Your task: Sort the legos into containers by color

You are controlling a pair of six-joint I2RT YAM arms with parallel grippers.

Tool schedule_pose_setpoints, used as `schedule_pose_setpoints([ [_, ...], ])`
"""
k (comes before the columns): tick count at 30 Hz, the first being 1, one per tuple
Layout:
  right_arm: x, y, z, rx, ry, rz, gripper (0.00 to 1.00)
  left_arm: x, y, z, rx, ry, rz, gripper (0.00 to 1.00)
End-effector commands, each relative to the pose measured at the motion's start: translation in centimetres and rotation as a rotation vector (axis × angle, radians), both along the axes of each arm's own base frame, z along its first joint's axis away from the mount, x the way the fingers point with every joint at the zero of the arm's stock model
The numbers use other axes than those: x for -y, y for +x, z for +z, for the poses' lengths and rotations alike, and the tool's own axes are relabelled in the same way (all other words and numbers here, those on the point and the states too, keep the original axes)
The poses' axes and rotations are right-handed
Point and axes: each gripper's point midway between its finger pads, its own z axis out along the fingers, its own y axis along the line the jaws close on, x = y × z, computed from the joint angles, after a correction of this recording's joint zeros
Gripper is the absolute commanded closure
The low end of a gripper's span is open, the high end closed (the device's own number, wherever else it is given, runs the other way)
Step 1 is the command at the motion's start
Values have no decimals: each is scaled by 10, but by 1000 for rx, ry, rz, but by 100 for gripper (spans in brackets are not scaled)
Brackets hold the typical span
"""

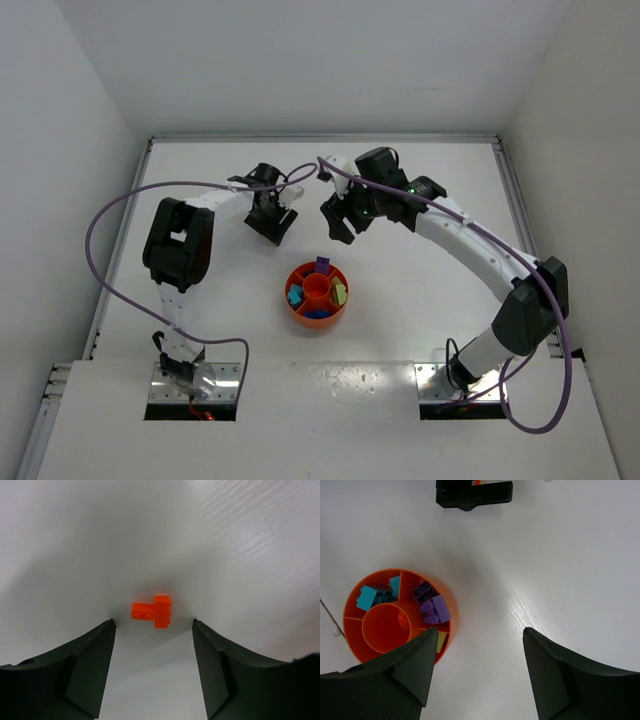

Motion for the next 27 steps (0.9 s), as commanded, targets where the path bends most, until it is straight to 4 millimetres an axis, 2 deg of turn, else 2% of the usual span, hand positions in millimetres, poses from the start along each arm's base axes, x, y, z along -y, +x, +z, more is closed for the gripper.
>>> schedule_pose_setpoints([
  [1,-8,9,13,27,45,-4,30,7,8,2,-1,-54,-40,31],
  [3,-7,7,11,20,40,-5,30,7,13,5,10,-66,-60,31],
  [11,-9,9,8,9,40,2,30,9,10,-5,-32,-92,-83,32],
  [15,-11,11,8,9,40,2,30,16,11,-2,-19,-82,-108,38],
  [22,-12,10,10,5,46,8,30,11,6,-8,-32,-61,-101,49],
  [27,-12,10,7,-3,40,8,30,11,-7,-18,-67,-51,-109,55],
])
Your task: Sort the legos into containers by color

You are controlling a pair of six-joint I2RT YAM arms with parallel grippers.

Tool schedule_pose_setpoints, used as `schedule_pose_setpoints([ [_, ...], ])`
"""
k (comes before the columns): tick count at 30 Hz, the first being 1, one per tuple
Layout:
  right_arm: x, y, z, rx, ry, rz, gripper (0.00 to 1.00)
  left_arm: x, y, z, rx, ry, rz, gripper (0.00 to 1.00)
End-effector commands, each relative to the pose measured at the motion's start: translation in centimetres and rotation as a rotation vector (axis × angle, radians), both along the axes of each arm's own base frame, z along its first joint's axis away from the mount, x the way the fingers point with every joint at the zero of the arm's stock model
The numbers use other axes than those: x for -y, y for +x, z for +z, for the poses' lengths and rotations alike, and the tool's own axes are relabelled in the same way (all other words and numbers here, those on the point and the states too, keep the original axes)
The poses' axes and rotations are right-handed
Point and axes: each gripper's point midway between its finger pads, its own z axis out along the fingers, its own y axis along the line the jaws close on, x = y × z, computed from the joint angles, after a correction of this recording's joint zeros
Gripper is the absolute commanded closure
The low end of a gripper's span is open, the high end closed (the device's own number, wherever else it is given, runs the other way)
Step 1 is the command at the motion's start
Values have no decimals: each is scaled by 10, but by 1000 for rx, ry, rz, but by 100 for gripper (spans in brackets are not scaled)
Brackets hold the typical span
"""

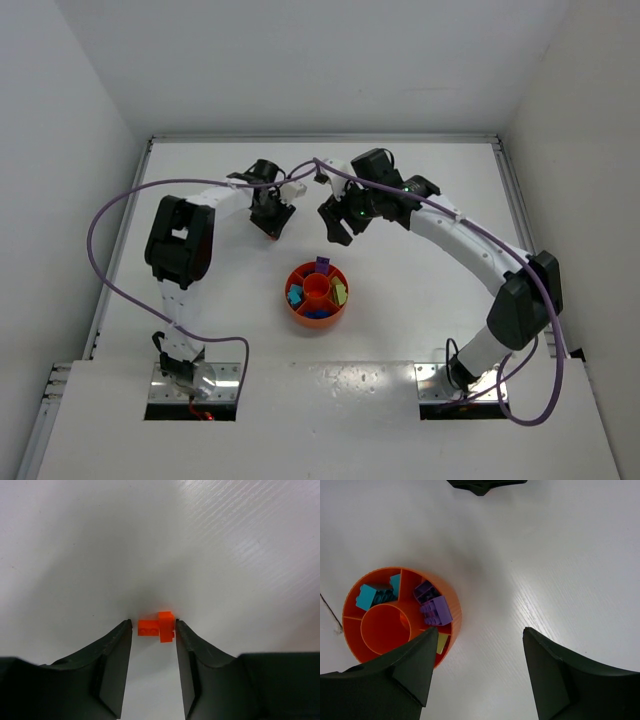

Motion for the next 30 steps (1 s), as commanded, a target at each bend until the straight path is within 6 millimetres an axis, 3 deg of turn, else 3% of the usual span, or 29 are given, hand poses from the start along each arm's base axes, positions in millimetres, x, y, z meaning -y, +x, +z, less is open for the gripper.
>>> schedule_pose_setpoints([
  [1,-8,10,19,35,50,-5,30,1,-24,-21,-84,8,-21,56],
  [10,-8,10,19,35,50,-5,30,-2,-34,-20,-95,11,-21,73],
  [30,-7,8,20,35,50,-5,30,15,-32,58,65,-95,-23,78],
])
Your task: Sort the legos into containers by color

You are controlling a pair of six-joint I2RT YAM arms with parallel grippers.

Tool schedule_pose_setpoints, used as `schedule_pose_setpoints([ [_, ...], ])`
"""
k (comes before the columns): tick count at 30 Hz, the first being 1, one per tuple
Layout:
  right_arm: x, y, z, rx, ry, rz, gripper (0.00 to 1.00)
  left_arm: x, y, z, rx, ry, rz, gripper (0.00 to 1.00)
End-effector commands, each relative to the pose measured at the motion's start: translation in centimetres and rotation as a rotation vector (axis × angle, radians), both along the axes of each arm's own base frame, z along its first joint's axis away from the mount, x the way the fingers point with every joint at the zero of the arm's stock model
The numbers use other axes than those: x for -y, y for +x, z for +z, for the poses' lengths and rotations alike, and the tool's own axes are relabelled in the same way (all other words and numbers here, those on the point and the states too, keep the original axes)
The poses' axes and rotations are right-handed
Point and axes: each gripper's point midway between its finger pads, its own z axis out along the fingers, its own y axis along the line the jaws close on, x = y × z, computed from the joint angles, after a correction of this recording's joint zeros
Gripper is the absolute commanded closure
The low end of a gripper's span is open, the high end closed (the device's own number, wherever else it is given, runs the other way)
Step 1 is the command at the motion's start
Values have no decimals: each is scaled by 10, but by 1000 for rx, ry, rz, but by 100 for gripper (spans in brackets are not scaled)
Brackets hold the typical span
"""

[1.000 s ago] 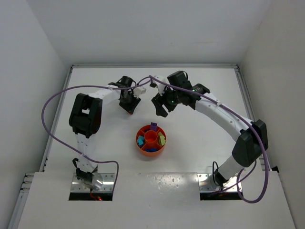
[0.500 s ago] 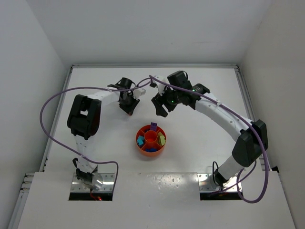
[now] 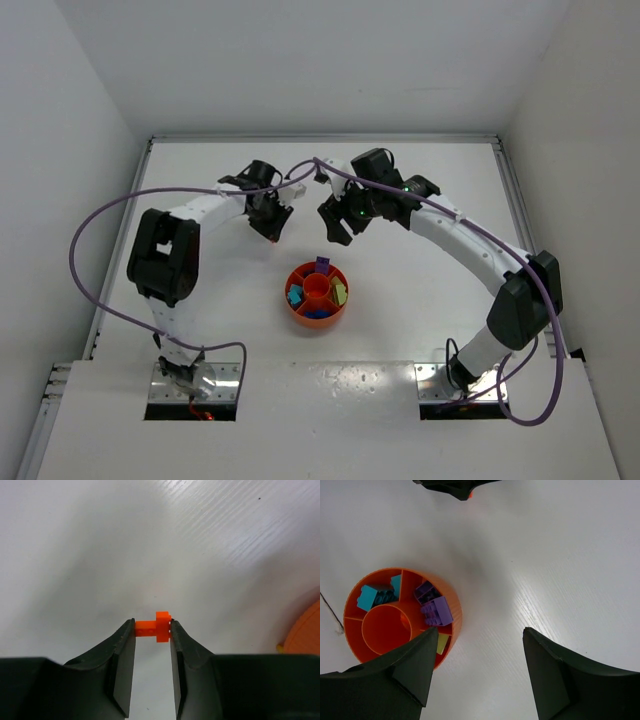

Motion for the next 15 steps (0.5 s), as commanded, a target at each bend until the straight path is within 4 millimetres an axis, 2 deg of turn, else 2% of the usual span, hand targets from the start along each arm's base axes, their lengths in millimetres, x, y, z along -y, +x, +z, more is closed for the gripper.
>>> schedule_pose_setpoints([
  [1,-6,7,20,32,51,-11,30,7,-1,32,60,-45,-9,78],
  [2,-7,9,21,39,56,-11,30,7,-1,32,60,-45,-9,78],
  [6,-1,18,15,59,33,-78,30,11,-3,55,95,-88,-14,78],
  [8,18,31,6,88,-30,-177,30,11,-5,63,114,-94,-14,79],
  [9,21,37,8,107,-36,-217,30,10,-8,73,138,-103,-15,79],
  [10,34,47,6,135,-68,-285,26,10,-8,80,154,-109,-15,79],
  [12,45,57,9,157,-77,-367,22,8,-14,92,183,-119,-16,81],
  [13,52,62,3,149,-85,-398,19,12,-16,99,192,-144,-29,83],
  [15,64,69,-2,131,-86,-469,18,13,-23,108,203,-166,-49,84],
])
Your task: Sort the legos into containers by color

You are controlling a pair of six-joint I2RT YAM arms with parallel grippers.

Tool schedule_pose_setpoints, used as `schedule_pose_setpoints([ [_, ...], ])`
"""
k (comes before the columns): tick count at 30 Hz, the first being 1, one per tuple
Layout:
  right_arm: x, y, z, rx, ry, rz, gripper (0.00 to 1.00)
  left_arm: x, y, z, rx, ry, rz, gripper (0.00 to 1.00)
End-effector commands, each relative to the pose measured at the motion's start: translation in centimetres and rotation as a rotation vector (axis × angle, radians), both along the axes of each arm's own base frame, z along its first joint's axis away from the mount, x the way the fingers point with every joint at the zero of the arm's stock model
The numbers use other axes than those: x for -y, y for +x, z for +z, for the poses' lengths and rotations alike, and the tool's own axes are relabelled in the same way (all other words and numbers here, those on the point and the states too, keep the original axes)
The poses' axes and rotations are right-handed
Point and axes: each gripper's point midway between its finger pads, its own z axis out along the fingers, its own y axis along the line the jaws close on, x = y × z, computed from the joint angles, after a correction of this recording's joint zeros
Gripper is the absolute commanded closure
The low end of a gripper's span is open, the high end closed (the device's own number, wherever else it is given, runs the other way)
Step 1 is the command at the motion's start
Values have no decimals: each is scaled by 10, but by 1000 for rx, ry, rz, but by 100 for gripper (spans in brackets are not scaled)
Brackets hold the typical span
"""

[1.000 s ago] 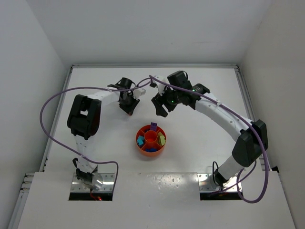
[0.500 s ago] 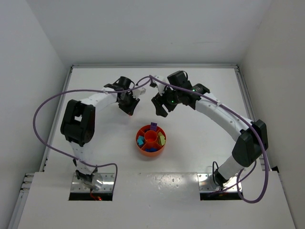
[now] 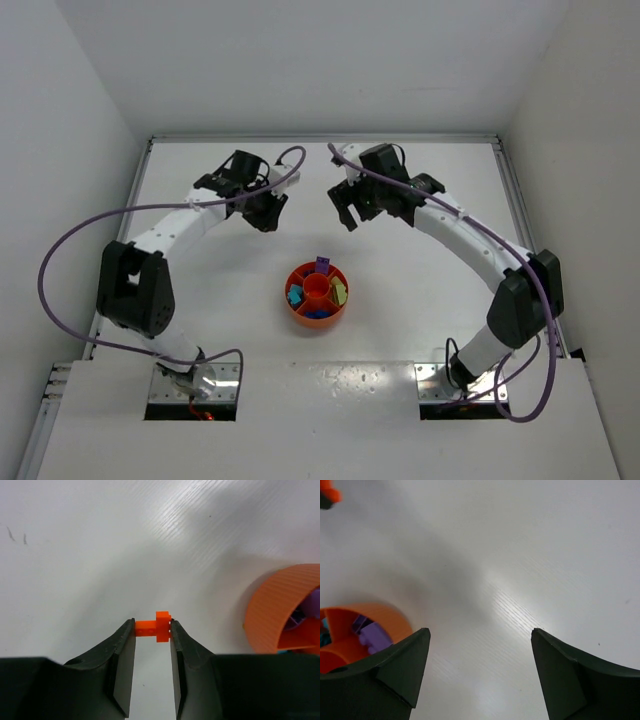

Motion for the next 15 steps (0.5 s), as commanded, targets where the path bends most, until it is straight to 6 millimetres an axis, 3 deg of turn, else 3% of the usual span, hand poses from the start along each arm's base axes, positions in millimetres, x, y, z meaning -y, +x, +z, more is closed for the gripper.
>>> schedule_pose_setpoints([
  [1,29,28,0,38,5,-205,16,13,-12,40,80,-75,-50,84],
  [5,51,42,-7,-1,36,-320,13,26,-28,69,139,-132,-105,84],
  [9,72,52,-14,-72,112,-410,12,50,-64,82,172,-160,-230,84],
  [15,84,54,-30,-168,177,-439,10,79,-114,93,180,-211,-392,84],
])
